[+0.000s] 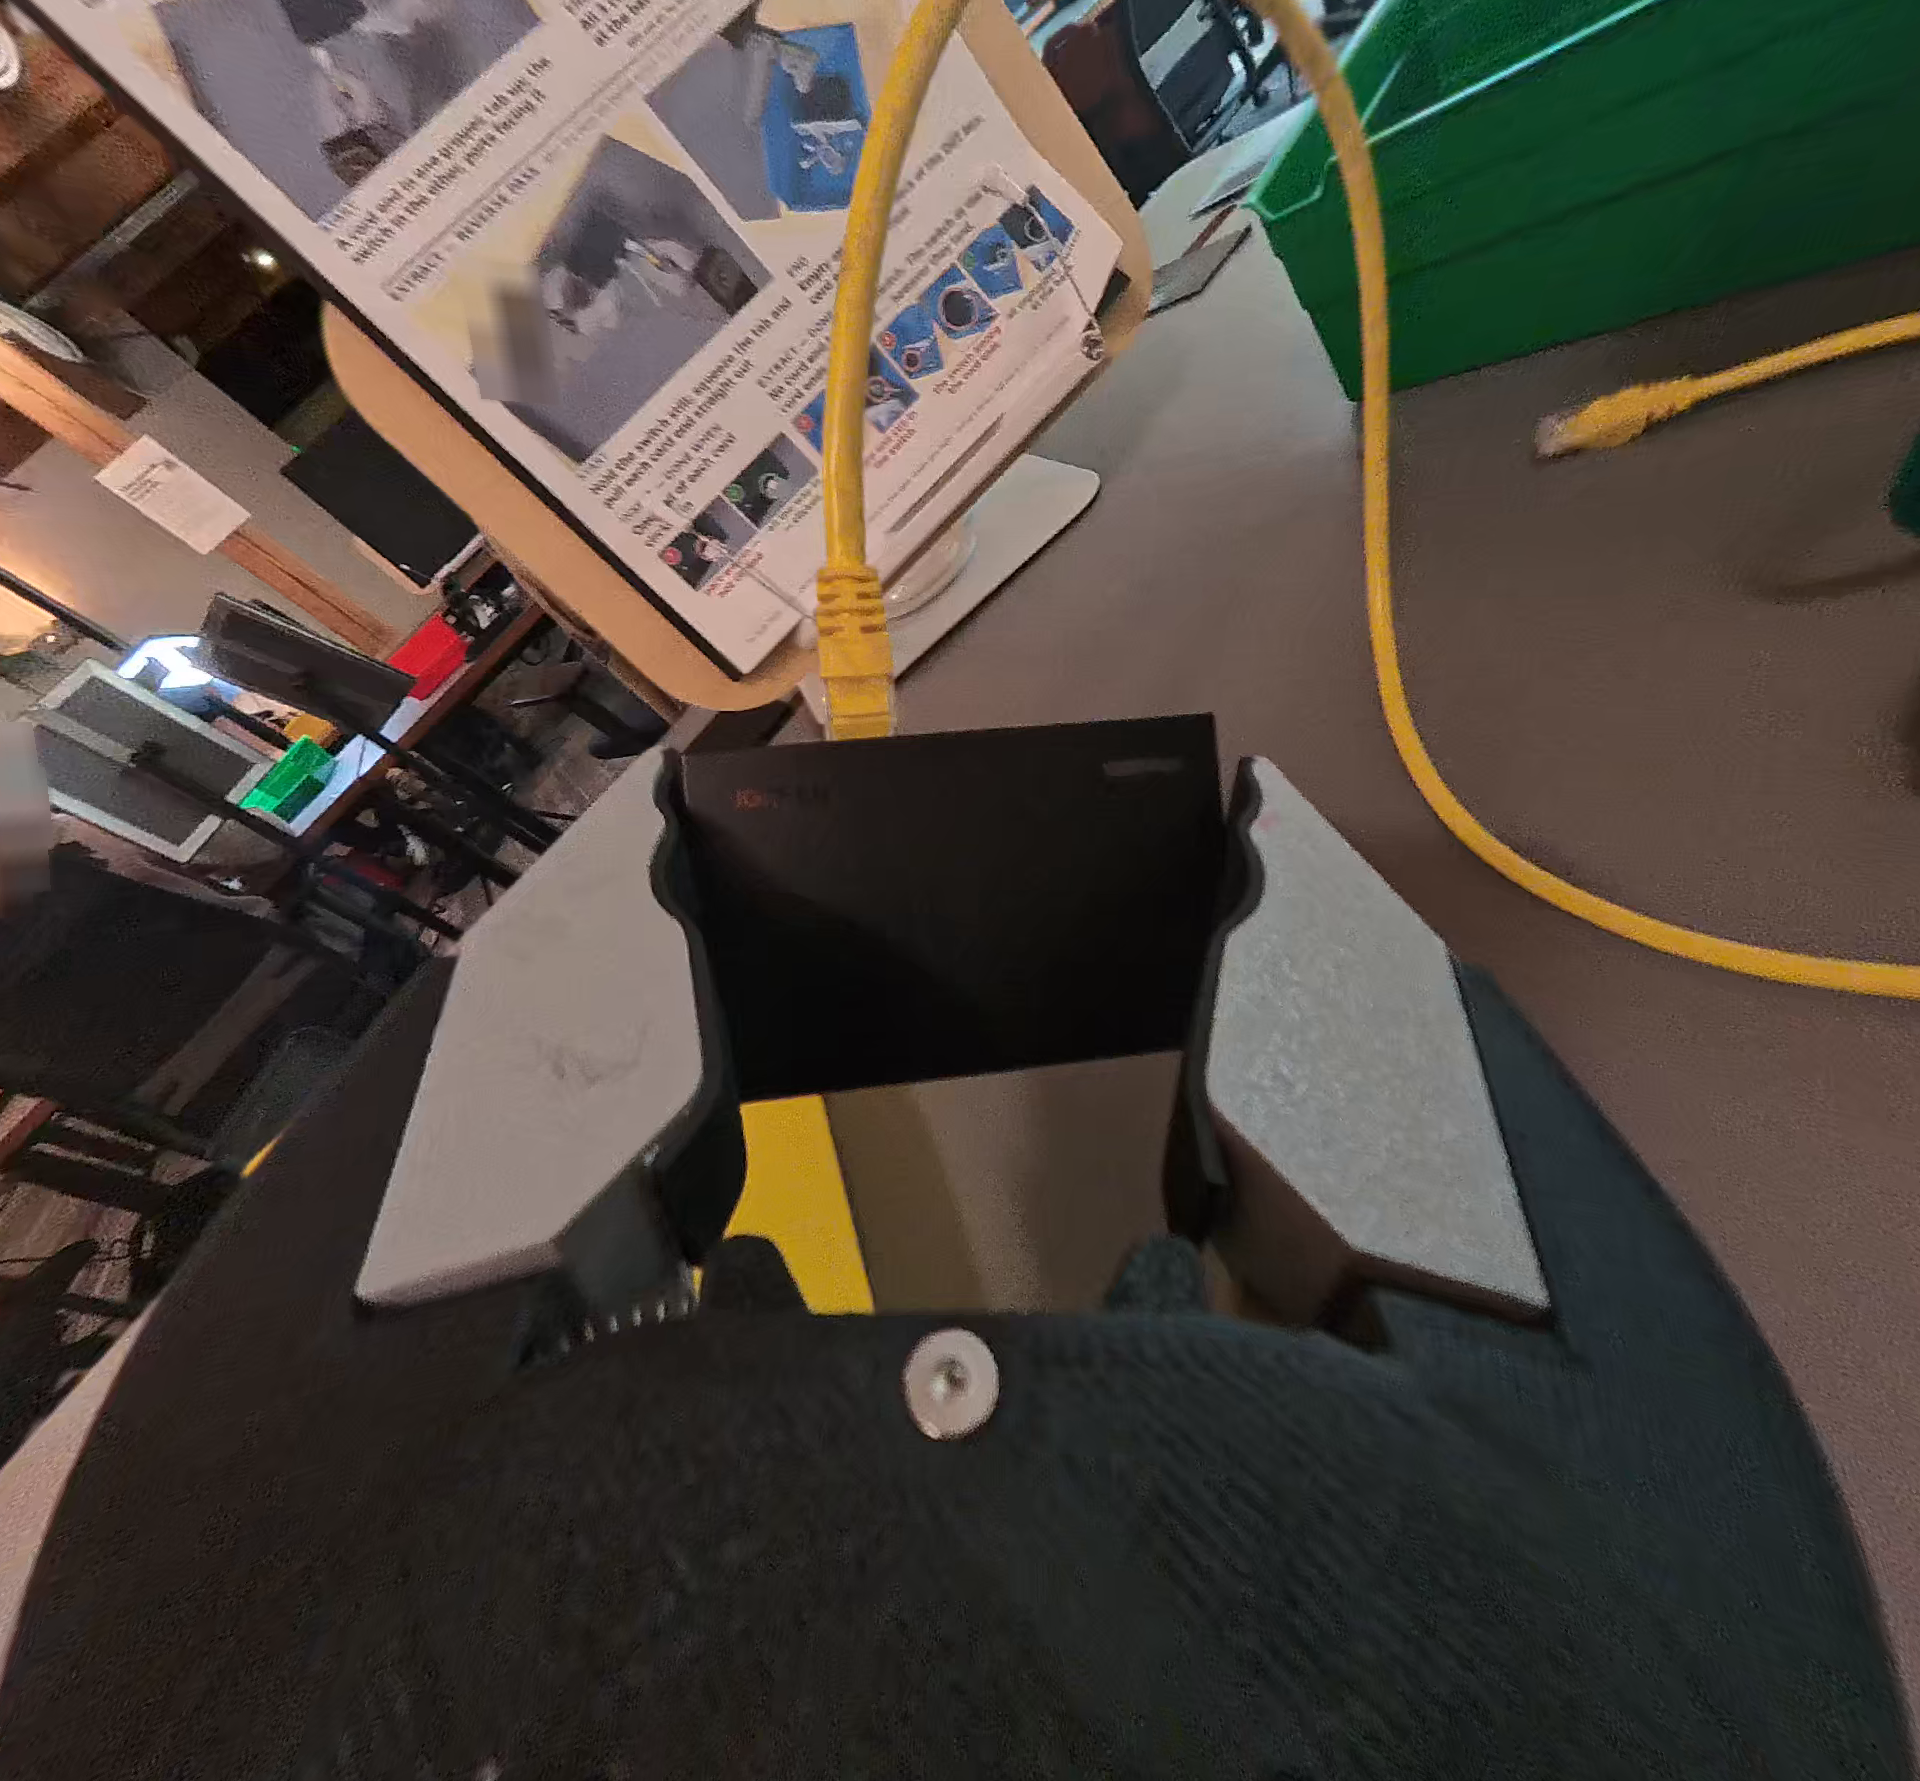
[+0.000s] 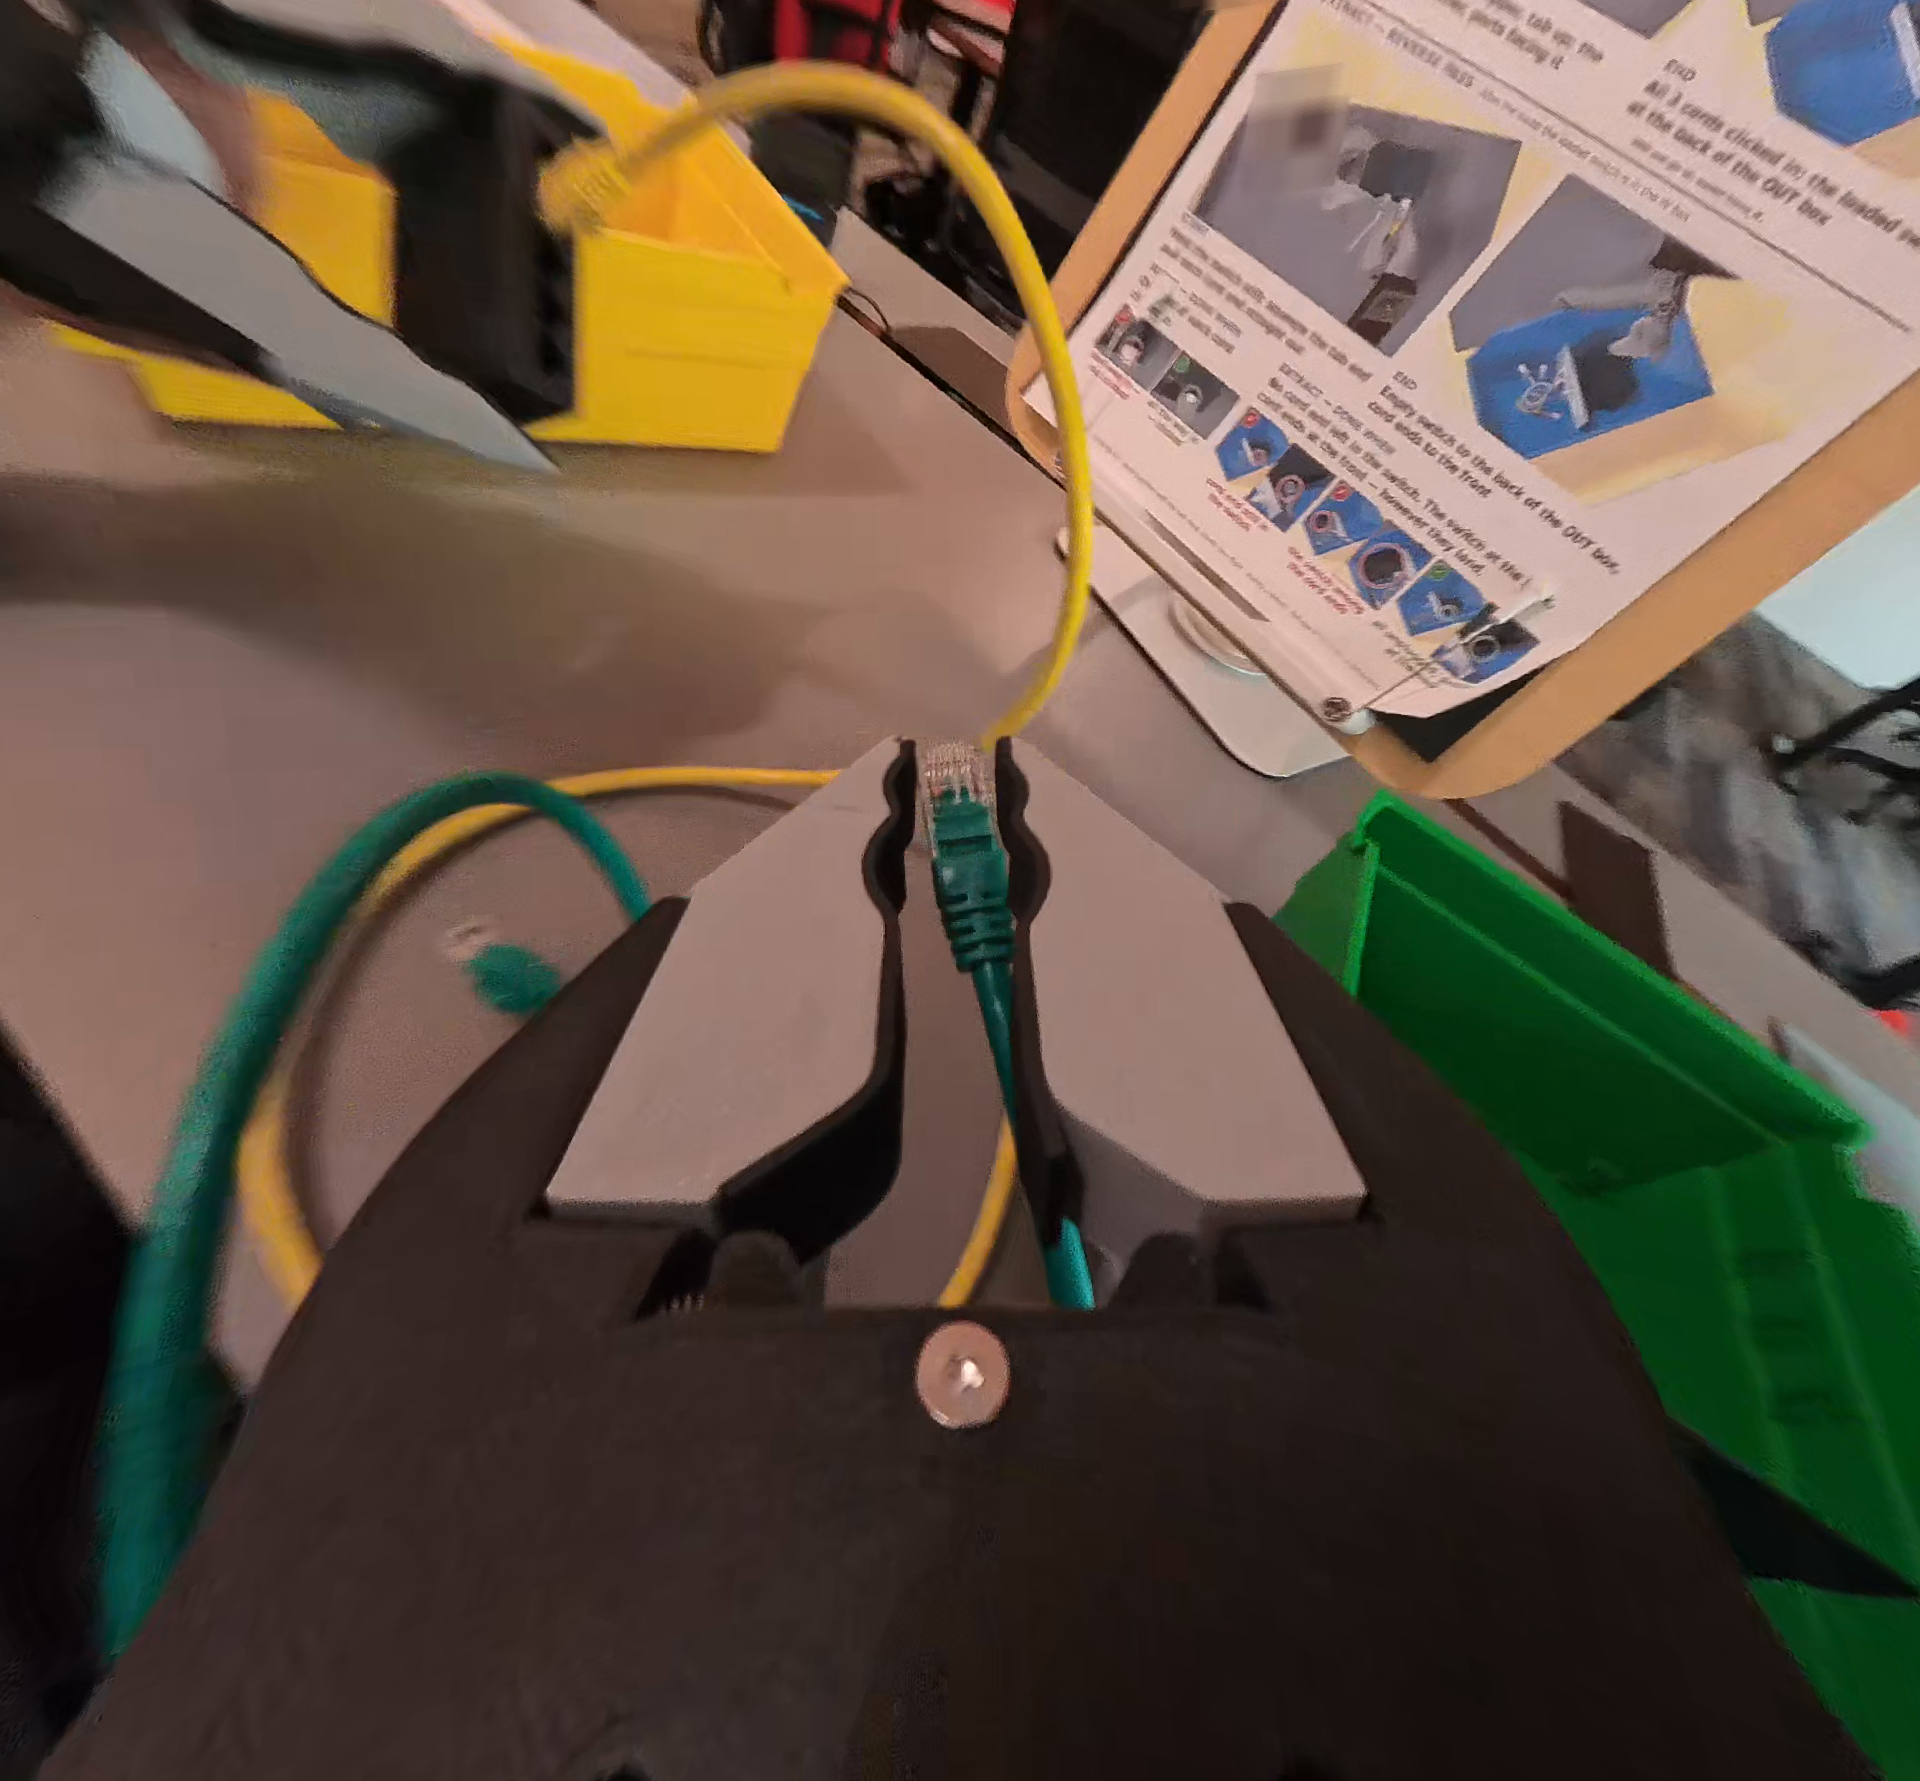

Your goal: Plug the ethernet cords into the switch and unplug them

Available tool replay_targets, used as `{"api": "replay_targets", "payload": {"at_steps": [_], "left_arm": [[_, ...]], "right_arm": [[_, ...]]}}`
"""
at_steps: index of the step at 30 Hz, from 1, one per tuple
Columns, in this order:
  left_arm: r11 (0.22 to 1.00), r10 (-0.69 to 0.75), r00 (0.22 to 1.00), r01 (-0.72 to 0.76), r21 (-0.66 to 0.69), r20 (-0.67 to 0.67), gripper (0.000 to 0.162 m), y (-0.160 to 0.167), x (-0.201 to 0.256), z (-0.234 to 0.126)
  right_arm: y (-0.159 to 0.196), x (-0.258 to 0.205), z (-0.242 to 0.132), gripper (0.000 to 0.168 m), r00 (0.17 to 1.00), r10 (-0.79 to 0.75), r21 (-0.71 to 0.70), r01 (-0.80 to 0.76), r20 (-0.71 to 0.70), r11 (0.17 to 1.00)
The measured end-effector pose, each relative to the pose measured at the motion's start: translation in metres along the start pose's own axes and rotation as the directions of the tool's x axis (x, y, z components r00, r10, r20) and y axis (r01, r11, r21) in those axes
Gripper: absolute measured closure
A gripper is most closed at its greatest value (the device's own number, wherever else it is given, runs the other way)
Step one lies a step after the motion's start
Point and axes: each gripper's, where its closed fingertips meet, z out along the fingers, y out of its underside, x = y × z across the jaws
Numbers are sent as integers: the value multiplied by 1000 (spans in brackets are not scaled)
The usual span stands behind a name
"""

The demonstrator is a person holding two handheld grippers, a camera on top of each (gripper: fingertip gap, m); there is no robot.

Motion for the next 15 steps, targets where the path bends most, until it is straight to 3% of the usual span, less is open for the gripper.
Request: {"api": "replay_targets", "payload": {"at_steps": [3, 6, 10, 12, 15], "left_arm": [[996, 85, 996, -83, -40, 41, 60, -10, -3, -9], [961, 243, 969, -237, -141, 32, 60, -5, 8, -4], [905, 394, 918, -379, -192, 48, 60, 11, 22, 6], [917, 378, 923, -362, -169, 69, 60, 14, 29, 8], [913, 401, 903, -382, -143, 153, 60, 14, 28, 6]], "right_arm": [[12, 13, 26, 151, 1000, -18, -124, 16, -18, 992], [13, 18, 39, 141, 995, 94, -219, -84, 34, 972], [-39, -2, 32, 137, 987, 76, -84, -65, 140, 994], [-42, -15, 33, 131, 974, 93, -145, -63, 207, 987], [-49, -14, 35, 117, 970, 151, -174, -118, 191, 978]]}}
